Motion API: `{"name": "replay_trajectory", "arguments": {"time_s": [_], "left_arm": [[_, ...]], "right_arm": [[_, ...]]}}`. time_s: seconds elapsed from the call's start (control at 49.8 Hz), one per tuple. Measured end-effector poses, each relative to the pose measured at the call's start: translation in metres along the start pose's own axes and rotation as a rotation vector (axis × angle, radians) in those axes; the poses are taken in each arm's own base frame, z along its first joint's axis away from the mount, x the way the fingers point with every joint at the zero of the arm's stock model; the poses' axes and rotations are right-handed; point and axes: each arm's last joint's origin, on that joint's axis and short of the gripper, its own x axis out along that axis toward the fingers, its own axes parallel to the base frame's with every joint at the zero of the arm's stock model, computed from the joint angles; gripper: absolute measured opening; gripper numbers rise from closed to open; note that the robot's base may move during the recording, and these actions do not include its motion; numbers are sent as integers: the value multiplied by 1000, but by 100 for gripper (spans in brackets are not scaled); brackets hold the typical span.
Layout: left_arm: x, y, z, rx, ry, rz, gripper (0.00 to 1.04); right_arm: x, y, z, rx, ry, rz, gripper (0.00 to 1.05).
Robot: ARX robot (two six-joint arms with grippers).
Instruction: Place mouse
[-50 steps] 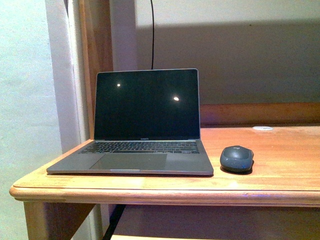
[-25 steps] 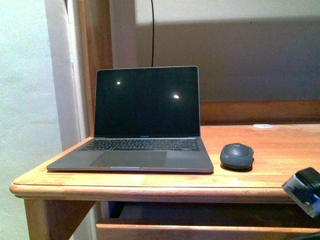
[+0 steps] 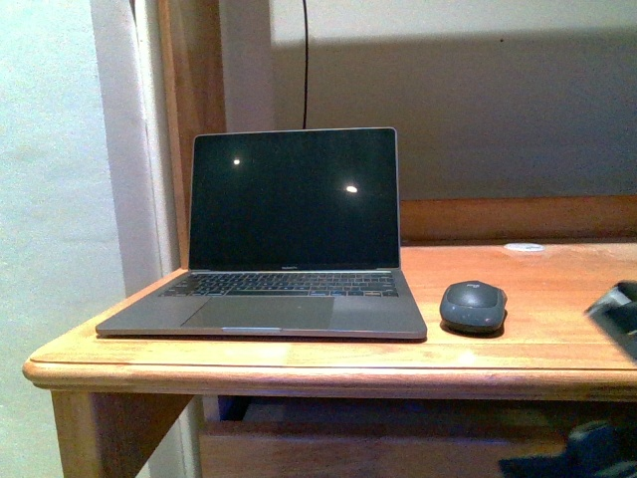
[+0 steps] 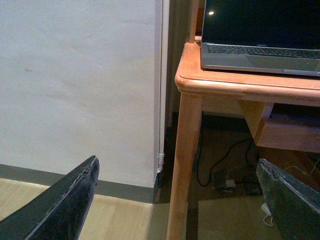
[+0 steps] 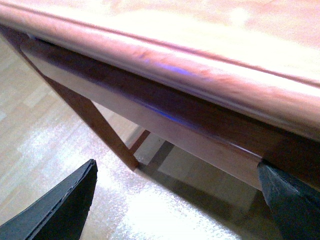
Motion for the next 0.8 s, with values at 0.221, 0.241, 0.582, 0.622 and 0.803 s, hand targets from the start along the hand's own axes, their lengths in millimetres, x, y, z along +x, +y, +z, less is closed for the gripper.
{"name": "replay_trajectory", "arguments": {"time_s": [0.221,0.241,0.582,0.622,0.803], "left_arm": [[0,0,0,0,0,0,97],[0,0,0,0,0,0,97],[0,0,0,0,0,0,97],[0,0,0,0,0,0,97],[0,0,0,0,0,0,97]], "right_arm": [[-92,-22,-7,71,-87,-36,97],[-103,-24,-9,80,-96,-39,97],[-196,-25,-56,205,-185,-176,97],[-202,-23,-65,232,-180,-203,97],[-205,-21,-71,217,-178,-226,97]]}}
